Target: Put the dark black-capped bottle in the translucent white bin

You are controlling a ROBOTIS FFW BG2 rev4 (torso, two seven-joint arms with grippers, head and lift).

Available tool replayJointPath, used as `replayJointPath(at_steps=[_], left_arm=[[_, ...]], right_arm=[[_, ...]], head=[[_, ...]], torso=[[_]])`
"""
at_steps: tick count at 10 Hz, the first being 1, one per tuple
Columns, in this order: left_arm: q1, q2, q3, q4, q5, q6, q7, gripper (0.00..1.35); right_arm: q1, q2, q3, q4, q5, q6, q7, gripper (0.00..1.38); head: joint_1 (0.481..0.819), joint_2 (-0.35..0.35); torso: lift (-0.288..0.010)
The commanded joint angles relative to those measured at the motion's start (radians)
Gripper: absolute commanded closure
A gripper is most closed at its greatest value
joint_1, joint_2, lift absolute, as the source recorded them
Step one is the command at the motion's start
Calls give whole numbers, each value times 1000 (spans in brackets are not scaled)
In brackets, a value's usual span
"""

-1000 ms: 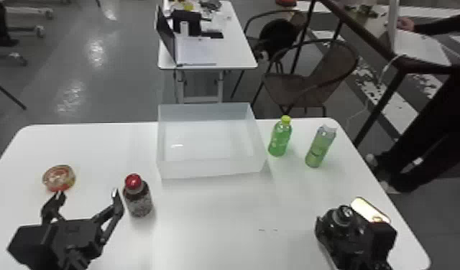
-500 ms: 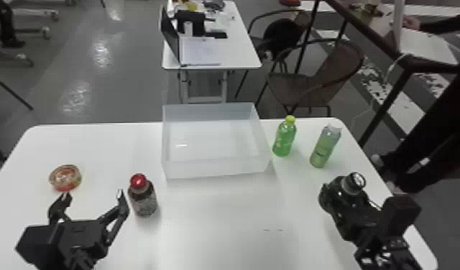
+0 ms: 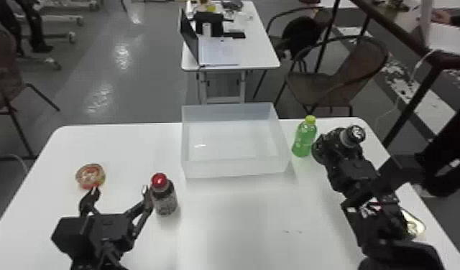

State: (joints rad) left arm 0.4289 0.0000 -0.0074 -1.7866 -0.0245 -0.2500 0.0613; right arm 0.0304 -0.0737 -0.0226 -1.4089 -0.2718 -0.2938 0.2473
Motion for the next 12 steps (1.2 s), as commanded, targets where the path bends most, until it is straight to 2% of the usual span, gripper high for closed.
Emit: replayJointPath(at_steps=[1,7,9,12], left_arm=[[-4,-3,-2,1,0,1,0,231],[-33,-2,-8,23,17,-15,0,231],[-39,-2,-11,30,18,-17,0,231],[-101,5,-42,79,34,-32,-24,231]], right_arm=[[-86,29,29,142,-10,-79,1,857],[-452,40,89,697,-104,-186,102,837],[-557,46,135,826,-101,-177,127,837],[-667,43,165,938,-86,-150,148,837]], head=[[695,-9],[695,24],[695,35],[695,47]], torso=[[-35],[-35],[-35],[-35]])
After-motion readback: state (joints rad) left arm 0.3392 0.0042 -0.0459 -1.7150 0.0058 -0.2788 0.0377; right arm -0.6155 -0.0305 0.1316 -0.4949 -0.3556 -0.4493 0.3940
